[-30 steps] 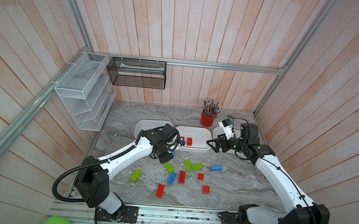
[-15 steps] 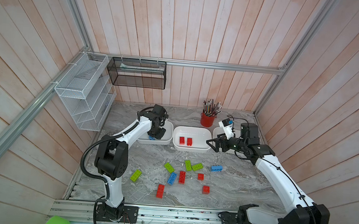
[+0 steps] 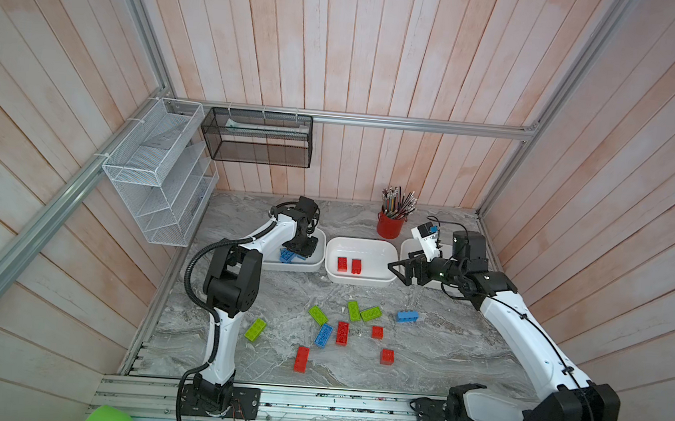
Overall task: Sort the legos into containers by color
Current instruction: Place the lego in the container.
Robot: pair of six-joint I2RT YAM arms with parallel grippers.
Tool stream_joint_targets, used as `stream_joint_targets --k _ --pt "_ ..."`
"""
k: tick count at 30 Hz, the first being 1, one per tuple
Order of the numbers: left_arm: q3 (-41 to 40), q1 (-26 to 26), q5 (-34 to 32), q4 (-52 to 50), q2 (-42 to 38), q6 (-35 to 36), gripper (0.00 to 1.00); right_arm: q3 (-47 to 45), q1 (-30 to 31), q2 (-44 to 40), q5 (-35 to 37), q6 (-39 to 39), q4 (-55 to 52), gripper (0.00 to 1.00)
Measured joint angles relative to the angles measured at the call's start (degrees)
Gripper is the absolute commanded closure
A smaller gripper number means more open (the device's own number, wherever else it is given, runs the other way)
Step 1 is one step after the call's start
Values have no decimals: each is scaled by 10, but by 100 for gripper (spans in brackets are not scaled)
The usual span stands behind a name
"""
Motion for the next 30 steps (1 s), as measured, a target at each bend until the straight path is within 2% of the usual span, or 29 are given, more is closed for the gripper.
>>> stream_joint_targets --k 8,13,16,22,26,30 --pt "15 0 0 -3 21 -15 47 0 0 0 0 0 0 2" --pt "12 0 0 -6 6 -21 45 0 0 0 0 0 0 2" --pt "-10 0 4 -7 -52 -24 44 0 0 0 0 0 0 2" --pt "-113 -9 16 -5 -250 -43 38 0 0 0 0 0 1 2" --pt "-200 -51 27 -7 -346 -81 34 0 0 0 -2 0 1 2" --pt "-286 -115 32 -5 -391 -139 33 0 0 0 -2 0 1 2"
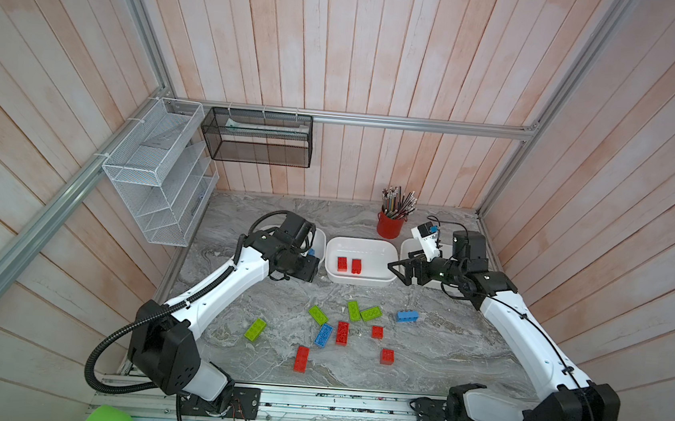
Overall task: Sort the legos into containers by color
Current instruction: Pick up the lego from the middle-left of the table.
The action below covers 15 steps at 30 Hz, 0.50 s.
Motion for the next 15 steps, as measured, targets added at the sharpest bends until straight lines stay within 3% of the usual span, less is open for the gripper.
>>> stream_joint_targets --k 7,15 --pt "-106 -112 -4 13 -8 -108 34 0 0 0 0 0 0 2" --pt "-115 -179 -24 48 59 -170 36 -5 0 -1 0 0 1 2"
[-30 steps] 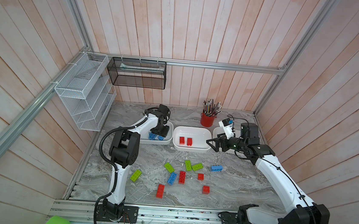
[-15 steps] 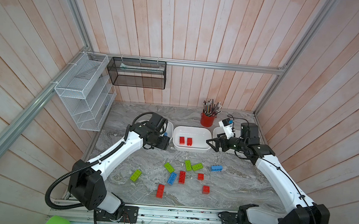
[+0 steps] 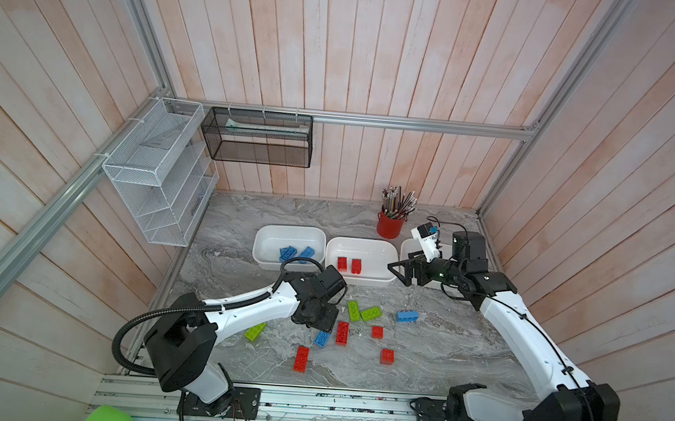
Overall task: Sort the legos into containers by color
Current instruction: Pick up the lego from the middle-left of the table, then place the lego in the container.
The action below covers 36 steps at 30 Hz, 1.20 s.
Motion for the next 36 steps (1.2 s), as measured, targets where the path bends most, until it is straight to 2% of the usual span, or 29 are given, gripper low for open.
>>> stream_joint_targets --k 10,17,22,26,36 --pt "-5 -26 -11 21 78 -14 46 -6 0 -3 0 0 0 2" --pt "-10 -30 -20 19 92 -11 68 -6 0 -3 0 0 2 2" --pt "7 -26 -24 -7 83 -2 68 -6 0 -3 0 0 2 2" --pt "34 18 -28 -38 50 31 68 -6 0 -3 0 0 2 2" --pt "189 210 -51 -68 48 159 68 -7 0 -8 -1 0 2 2"
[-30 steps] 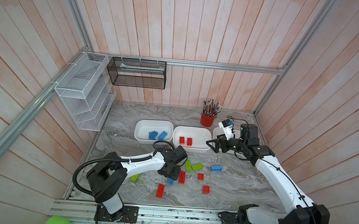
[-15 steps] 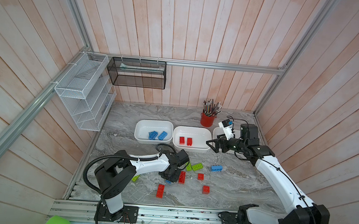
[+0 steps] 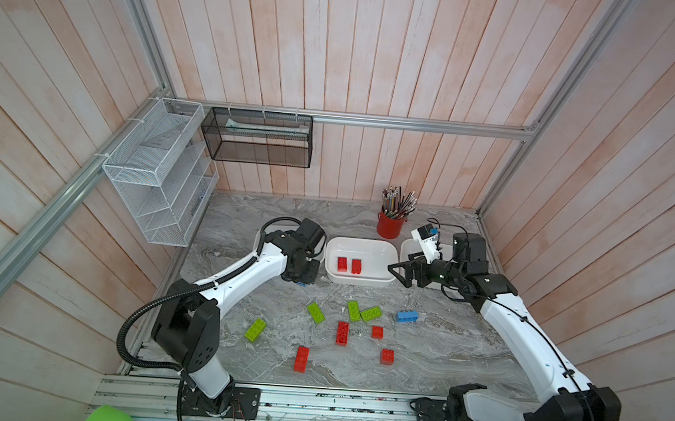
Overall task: Sort the legos into containers by color
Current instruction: Place the lego in the container.
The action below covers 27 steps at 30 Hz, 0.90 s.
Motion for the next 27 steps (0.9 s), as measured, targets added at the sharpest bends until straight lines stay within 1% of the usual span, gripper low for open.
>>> stream_joint_targets --k 4,7,10,15,20,24,27 --pt "64 63 -3 10 49 40 66 0 0 0 -3 0 0 2" --pt "99 95 -3 23 102 59 66 0 1 3 -5 0 0 2" --pt "122 117 -6 26 152 70 65 0 2 8 -6 0 0 2" --pt "129 132 -20 30 206 81 65 0 4 15 -6 0 0 2" --pt "141 147 -48 32 222 85 65 0 8 21 -5 0 0 2" --pt "145 160 -65 39 223 98 61 0 11 24 -5 0 0 2" --pt "145 163 -65 40 226 104 55 1 11 25 -5 0 0 2"
